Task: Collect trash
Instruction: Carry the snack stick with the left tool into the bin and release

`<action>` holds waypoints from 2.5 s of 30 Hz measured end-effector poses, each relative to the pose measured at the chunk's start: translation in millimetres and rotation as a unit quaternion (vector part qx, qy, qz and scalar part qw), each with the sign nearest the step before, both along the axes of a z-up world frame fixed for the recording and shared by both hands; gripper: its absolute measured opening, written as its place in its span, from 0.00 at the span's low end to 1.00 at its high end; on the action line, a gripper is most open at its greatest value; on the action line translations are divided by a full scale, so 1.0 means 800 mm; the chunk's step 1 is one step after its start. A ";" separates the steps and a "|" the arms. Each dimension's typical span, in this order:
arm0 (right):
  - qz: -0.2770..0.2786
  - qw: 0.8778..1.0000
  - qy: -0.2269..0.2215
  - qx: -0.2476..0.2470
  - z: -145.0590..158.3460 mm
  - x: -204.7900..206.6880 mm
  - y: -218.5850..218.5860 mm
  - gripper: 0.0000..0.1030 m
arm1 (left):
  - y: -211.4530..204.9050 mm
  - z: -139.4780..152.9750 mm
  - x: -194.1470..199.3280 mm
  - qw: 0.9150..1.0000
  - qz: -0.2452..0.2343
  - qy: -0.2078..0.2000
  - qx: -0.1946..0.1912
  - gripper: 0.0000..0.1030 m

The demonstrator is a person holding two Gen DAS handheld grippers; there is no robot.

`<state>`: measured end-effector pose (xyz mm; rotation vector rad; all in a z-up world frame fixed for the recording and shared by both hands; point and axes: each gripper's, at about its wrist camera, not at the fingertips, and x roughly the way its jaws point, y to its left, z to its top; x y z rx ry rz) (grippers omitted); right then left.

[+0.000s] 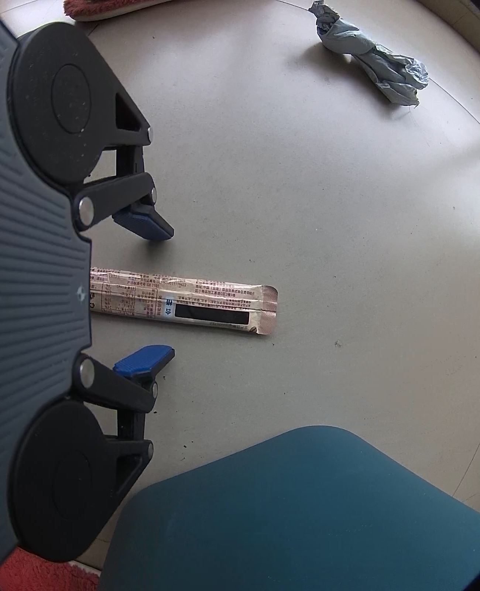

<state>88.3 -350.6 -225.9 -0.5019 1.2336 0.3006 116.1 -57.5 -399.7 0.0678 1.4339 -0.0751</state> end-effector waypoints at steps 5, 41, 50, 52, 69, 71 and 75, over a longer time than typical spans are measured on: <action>0.000 1.000 -0.001 -0.001 0.000 -0.001 0.000 0.09 | 0.004 0.006 0.001 1.000 0.006 -0.001 -0.003 0.22; -0.012 1.000 -0.005 -0.005 0.000 0.000 0.001 0.09 | 0.009 0.347 -0.012 0.988 0.035 -0.141 -0.044 0.19; -0.010 1.000 -0.006 -0.002 0.000 0.001 0.002 0.09 | -0.050 0.444 -0.003 0.977 -0.016 -0.195 -0.080 0.19; -0.009 1.000 -0.007 -0.002 0.000 0.000 0.001 0.09 | -0.065 0.459 0.001 0.974 -0.031 -0.205 -0.087 0.19; -0.002 0.999 -0.036 0.014 0.044 -0.014 0.000 0.08 | -0.228 0.343 0.046 0.984 -0.125 -0.111 -0.067 0.19; 0.001 0.999 -0.041 0.013 0.049 -0.016 0.000 0.08 | -0.238 0.322 0.053 0.985 -0.127 -0.100 -0.057 0.19; 0.008 0.999 -0.047 0.007 0.052 -0.022 0.005 0.09 | -0.251 0.283 0.068 0.988 -0.127 -0.080 -0.037 0.19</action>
